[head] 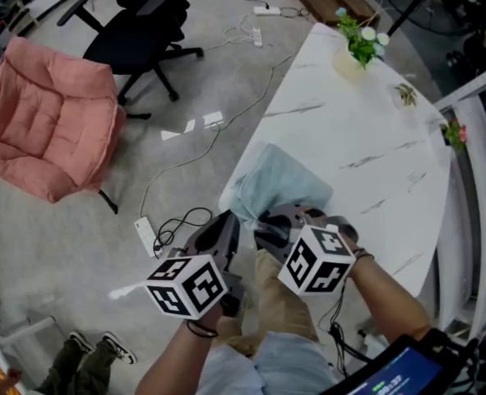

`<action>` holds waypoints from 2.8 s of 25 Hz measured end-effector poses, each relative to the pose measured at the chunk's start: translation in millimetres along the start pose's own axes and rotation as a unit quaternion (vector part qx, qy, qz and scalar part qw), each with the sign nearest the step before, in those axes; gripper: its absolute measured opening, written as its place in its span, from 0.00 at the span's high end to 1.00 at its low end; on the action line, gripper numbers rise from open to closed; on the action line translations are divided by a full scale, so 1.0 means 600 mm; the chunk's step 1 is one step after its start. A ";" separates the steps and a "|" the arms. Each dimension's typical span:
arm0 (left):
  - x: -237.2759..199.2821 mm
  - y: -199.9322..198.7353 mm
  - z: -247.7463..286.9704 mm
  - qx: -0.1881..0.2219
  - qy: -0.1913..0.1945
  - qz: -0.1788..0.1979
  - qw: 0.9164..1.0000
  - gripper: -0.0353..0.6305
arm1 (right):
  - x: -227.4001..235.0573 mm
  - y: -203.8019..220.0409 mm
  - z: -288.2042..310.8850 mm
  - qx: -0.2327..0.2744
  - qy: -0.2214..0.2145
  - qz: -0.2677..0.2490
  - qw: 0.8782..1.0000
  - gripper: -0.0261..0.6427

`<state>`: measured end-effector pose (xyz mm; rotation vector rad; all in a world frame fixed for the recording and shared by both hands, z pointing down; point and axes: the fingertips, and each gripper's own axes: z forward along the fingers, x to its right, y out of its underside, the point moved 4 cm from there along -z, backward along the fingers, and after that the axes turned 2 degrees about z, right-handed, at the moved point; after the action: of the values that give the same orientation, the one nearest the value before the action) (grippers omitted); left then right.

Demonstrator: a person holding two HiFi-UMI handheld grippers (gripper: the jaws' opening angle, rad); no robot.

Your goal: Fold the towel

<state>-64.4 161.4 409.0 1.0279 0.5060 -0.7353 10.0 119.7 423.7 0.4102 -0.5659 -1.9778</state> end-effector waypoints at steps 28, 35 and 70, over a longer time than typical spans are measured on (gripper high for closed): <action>0.003 -0.062 0.132 -0.068 0.036 0.094 0.993 0.93 | -0.028 0.077 -0.129 0.181 0.147 0.175 0.957 0.74; -0.013 -0.041 0.137 -0.089 0.025 0.105 0.990 0.94 | -0.028 0.127 -0.051 0.067 0.112 0.146 0.981 0.76; 0.341 -0.268 -0.210 0.264 0.005 0.347 0.900 0.93 | 0.035 -0.100 -0.499 0.372 0.420 0.205 0.802 0.93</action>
<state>-55.3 161.1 120.3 1.5995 -0.0892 -0.2146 109.3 61.0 140.4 1.4275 -0.7333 -0.9159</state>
